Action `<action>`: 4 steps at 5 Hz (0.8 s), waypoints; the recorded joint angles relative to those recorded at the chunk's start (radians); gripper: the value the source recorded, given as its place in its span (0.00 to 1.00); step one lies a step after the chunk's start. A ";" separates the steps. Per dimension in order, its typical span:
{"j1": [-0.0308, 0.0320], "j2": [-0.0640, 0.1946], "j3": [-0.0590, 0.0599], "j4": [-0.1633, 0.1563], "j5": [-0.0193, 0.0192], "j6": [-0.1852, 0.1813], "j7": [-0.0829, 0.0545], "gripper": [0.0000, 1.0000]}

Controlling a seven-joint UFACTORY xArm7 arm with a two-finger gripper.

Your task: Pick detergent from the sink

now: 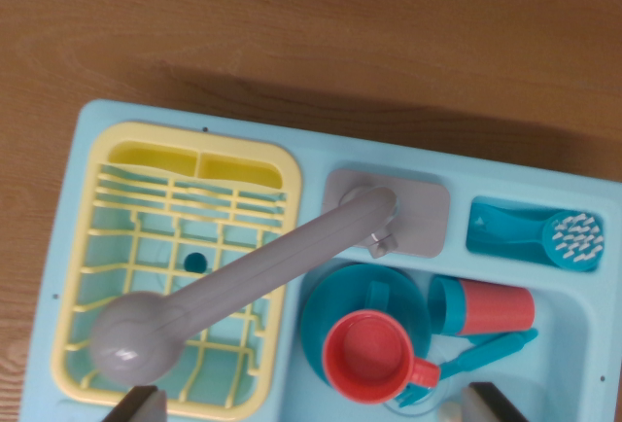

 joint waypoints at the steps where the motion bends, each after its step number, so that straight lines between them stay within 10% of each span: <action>1: -0.0061 0.001 -0.007 -0.030 0.0007 -0.030 -0.024 0.00; 4: -0.0129 0.003 -0.015 -0.064 0.0015 -0.064 -0.051 0.00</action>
